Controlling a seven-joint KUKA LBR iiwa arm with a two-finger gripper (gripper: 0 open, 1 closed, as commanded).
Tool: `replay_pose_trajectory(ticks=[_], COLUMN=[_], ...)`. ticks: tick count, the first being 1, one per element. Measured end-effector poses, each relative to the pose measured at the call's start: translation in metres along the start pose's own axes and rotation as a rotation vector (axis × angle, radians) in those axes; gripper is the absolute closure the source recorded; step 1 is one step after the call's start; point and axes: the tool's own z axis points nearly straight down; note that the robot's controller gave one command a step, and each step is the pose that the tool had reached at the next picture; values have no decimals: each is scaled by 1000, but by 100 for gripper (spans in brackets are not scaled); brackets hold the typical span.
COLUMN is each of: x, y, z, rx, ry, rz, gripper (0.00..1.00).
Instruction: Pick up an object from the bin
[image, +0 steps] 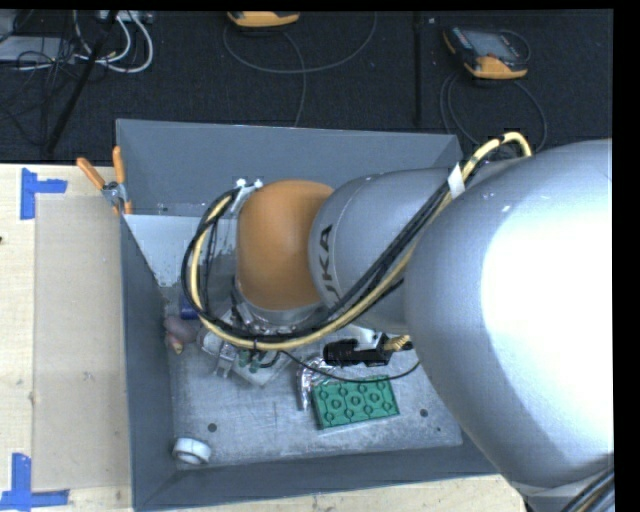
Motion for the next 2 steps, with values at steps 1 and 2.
replay_pose_trajectory(ticks=[1, 2], x=[-8, -10], y=[3, -90], z=[-119, -67], rx=[-3, 9], ry=[-4, 8], rz=[-57, -138], gripper=[100, 100])
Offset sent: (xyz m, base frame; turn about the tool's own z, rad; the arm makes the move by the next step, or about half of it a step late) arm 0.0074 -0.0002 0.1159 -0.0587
